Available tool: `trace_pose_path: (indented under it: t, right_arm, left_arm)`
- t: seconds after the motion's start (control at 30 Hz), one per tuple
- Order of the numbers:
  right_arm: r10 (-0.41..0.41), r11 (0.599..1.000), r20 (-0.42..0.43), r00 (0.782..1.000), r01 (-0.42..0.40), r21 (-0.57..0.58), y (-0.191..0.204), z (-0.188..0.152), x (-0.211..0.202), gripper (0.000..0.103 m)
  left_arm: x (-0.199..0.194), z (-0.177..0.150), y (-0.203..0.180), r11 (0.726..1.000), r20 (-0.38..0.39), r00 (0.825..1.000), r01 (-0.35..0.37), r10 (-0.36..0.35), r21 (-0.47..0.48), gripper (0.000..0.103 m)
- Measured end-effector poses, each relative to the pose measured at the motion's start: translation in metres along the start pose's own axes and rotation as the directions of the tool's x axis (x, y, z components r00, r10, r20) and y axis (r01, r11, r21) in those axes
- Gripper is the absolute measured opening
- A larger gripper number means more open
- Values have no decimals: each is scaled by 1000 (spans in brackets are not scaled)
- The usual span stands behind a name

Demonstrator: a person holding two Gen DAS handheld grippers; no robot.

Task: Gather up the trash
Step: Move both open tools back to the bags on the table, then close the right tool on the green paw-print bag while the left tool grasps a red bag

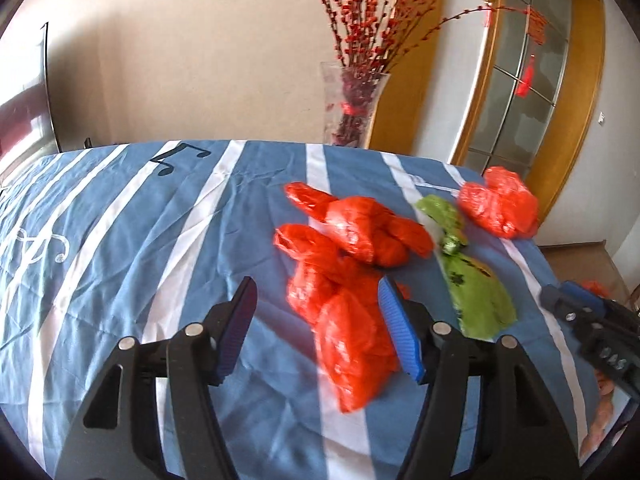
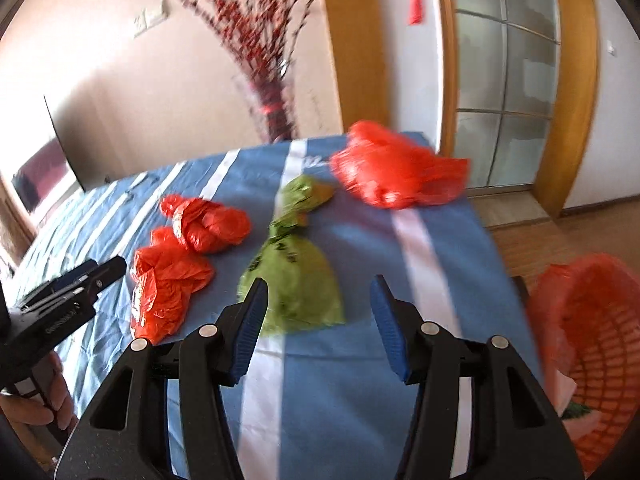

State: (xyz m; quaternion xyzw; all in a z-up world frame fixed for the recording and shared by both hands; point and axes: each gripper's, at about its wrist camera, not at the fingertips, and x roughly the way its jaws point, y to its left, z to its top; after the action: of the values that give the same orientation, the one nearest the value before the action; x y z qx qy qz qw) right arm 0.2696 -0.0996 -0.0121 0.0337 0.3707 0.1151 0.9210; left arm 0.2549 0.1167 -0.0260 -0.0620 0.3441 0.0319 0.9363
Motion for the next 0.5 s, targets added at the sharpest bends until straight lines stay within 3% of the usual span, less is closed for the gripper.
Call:
trace_pose_path:
  t: [0.4, 0.5]
  right_arm:
    - [-38, 999, -96, 995, 34, -35, 19, 6, 60, 54]
    - [-49, 997, -135, 990, 41, -67, 23, 0, 67, 39]
  left_arm:
    - [25, 1, 15, 1000, -35, 999, 5, -6, -23, 62]
    - [28, 1, 16, 999, -45, 999, 18, -19, -28, 63]
